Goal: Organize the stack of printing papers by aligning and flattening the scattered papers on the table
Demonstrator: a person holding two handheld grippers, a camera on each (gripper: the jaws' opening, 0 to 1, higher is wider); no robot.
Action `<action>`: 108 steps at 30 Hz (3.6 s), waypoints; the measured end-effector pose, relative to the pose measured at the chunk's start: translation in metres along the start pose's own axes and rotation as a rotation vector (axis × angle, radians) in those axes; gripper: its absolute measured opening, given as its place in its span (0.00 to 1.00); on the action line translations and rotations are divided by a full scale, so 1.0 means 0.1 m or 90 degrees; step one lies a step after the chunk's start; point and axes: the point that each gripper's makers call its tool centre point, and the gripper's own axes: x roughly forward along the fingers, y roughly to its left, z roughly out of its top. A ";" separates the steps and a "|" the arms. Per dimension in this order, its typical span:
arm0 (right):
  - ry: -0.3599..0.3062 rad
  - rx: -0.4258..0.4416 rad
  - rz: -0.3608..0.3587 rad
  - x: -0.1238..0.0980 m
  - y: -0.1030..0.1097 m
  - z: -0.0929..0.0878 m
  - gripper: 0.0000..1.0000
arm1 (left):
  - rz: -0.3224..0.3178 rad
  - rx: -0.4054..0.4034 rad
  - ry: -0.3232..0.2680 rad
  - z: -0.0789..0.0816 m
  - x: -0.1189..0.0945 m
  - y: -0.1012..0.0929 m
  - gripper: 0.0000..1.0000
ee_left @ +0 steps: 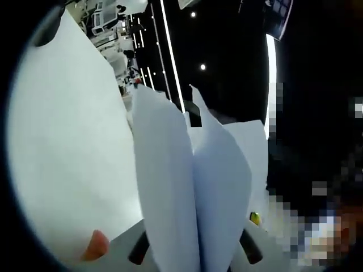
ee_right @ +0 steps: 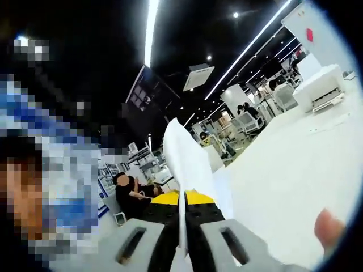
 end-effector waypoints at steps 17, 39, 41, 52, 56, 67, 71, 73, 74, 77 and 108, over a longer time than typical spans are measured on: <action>-0.062 0.075 0.064 -0.17 0.17 0.25 0.00 | -0.062 0.005 -0.025 0.09 0.18 -0.45 0.06; -0.056 0.030 -0.027 -0.21 -0.20 0.24 0.00 | -0.062 0.019 -0.014 0.09 0.24 -0.52 0.06; -0.057 0.035 -0.022 -0.20 -0.18 0.23 0.00 | -0.059 0.019 -0.015 0.11 0.24 -0.50 0.06; -0.055 0.017 -0.035 -0.14 -0.25 0.26 0.00 | -0.042 0.020 -0.022 0.16 0.27 -0.46 0.06; -0.055 0.020 -0.039 -0.14 -0.28 0.25 0.00 | -0.036 0.019 -0.023 0.17 0.28 -0.44 0.06; -0.055 0.034 -0.045 -0.11 -0.31 0.27 0.00 | -0.041 0.010 -0.037 0.19 0.30 -0.43 0.06; -0.057 0.035 -0.046 -0.12 -0.33 0.28 0.00 | -0.050 0.003 -0.045 0.18 0.30 -0.45 0.09; -0.059 0.039 -0.046 -0.12 -0.34 0.28 0.00 | -0.059 0.001 -0.046 0.17 0.31 -0.48 0.10; -0.059 0.037 -0.045 -0.12 -0.34 0.28 0.00 | -0.060 0.000 -0.046 0.16 0.32 -0.48 0.12; -0.057 0.043 -0.042 -0.12 -0.37 0.26 0.00 | -0.060 -0.010 -0.054 0.18 0.32 -0.48 0.13; -0.029 0.080 -0.034 0.00 -0.39 -0.15 0.00 | -0.050 -0.016 -0.061 0.24 0.35 -0.41 0.13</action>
